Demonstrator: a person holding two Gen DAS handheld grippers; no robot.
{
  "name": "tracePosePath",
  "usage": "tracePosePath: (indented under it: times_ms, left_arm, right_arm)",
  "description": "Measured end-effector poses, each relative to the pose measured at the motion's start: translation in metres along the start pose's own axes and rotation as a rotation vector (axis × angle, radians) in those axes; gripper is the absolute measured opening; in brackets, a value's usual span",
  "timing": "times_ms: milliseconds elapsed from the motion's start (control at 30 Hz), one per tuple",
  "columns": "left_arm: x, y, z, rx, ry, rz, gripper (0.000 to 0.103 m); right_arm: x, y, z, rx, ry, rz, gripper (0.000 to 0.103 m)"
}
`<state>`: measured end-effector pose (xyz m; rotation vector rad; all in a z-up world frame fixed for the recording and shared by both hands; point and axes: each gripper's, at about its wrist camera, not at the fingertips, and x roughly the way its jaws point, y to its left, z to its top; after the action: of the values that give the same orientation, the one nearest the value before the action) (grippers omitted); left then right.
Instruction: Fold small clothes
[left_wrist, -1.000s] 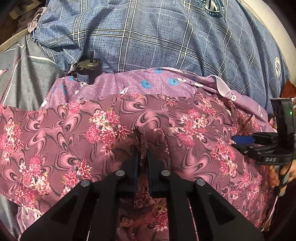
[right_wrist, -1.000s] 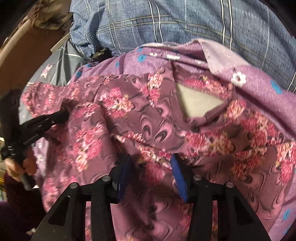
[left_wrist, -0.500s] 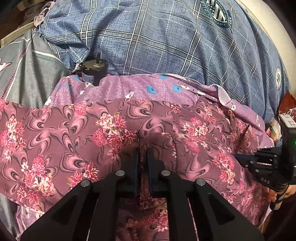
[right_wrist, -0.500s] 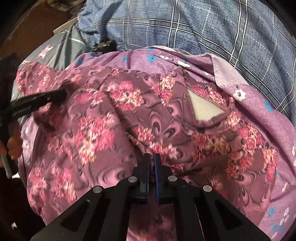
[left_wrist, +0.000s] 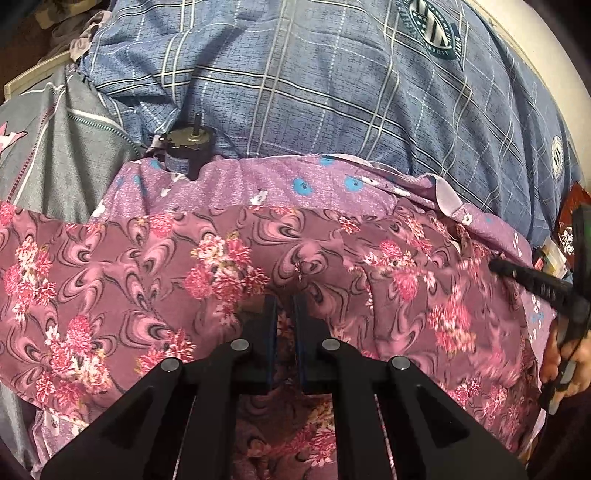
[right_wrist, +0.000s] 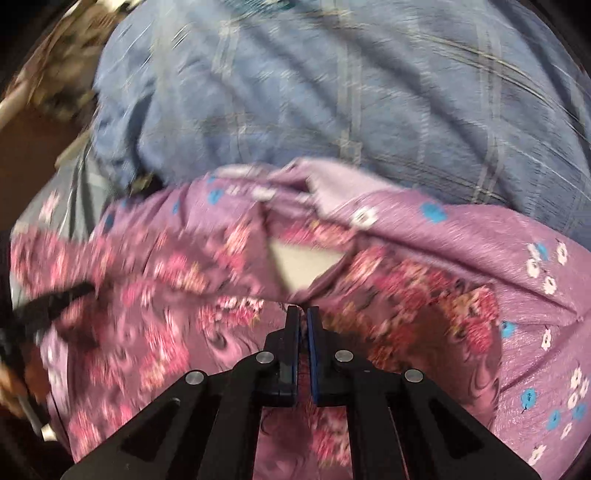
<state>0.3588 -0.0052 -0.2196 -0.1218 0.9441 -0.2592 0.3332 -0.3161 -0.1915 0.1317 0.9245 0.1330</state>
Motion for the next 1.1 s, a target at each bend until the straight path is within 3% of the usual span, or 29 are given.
tracePosePath:
  times_ms: [100, 133, 167, 233, 267, 333, 367, 433, 633, 733, 867, 967, 1033, 1100]
  left_arm:
    - [0.006, -0.011, -0.003, 0.034, 0.004, 0.028, 0.007]
    - [0.008, -0.014, -0.004, 0.049, 0.005, 0.044, 0.007]
    - [0.010, -0.017, -0.005, 0.069, 0.003, 0.067, 0.007]
    - [0.020, -0.023, -0.008, 0.124, 0.013, 0.151, 0.007]
    - [0.025, -0.024, -0.010, 0.137, 0.031, 0.178, 0.007]
    - [0.034, -0.021, -0.011, 0.117, 0.063, 0.161, 0.002]
    - [0.036, -0.020, -0.011, 0.110, 0.065, 0.149, 0.000]
    - [0.032, -0.022, -0.008, 0.098, 0.047, 0.115, 0.000]
    - [0.005, -0.039, -0.004, 0.088, -0.076, -0.037, 0.000]
    - [-0.007, -0.036, 0.002, 0.055, -0.121, -0.032, 0.000]
    - [-0.012, -0.015, 0.011, -0.016, -0.147, 0.017, 0.000]
    - [-0.014, 0.005, 0.014, -0.073, -0.152, 0.041, 0.000]
    - [-0.011, 0.012, 0.014, -0.086, -0.135, 0.036, 0.000]
    - [-0.008, 0.018, 0.012, -0.108, -0.112, 0.045, 0.000]
  right_arm:
    - [0.014, -0.011, 0.005, 0.096, -0.073, 0.041, 0.003]
    - [0.021, -0.013, 0.006, 0.110, -0.085, 0.071, 0.007]
    - [0.031, -0.023, 0.006, 0.158, -0.071, 0.127, 0.009]
    - [0.043, -0.043, 0.003, 0.281, 0.017, 0.168, 0.026]
    - [0.042, -0.052, 0.001, 0.339, 0.028, 0.212, 0.027]
    - [0.025, -0.062, 0.000, 0.356, -0.033, 0.230, 0.028]
    - [0.008, -0.066, 0.000, 0.350, -0.082, 0.198, 0.031]
    - [-0.010, -0.070, -0.003, 0.361, -0.119, 0.188, 0.039]
    - [-0.022, -0.081, -0.028, 0.430, -0.057, 0.134, 0.039]
    - [-0.021, -0.087, -0.037, 0.474, -0.038, 0.150, 0.039]
    - [-0.021, -0.064, -0.047, 0.444, -0.011, 0.251, 0.039]
    - [0.004, -0.035, -0.061, 0.408, 0.134, 0.371, 0.039]
    - [0.018, -0.021, -0.068, 0.395, 0.205, 0.372, 0.039]
    - [0.009, -0.020, -0.065, 0.390, 0.164, 0.347, 0.039]
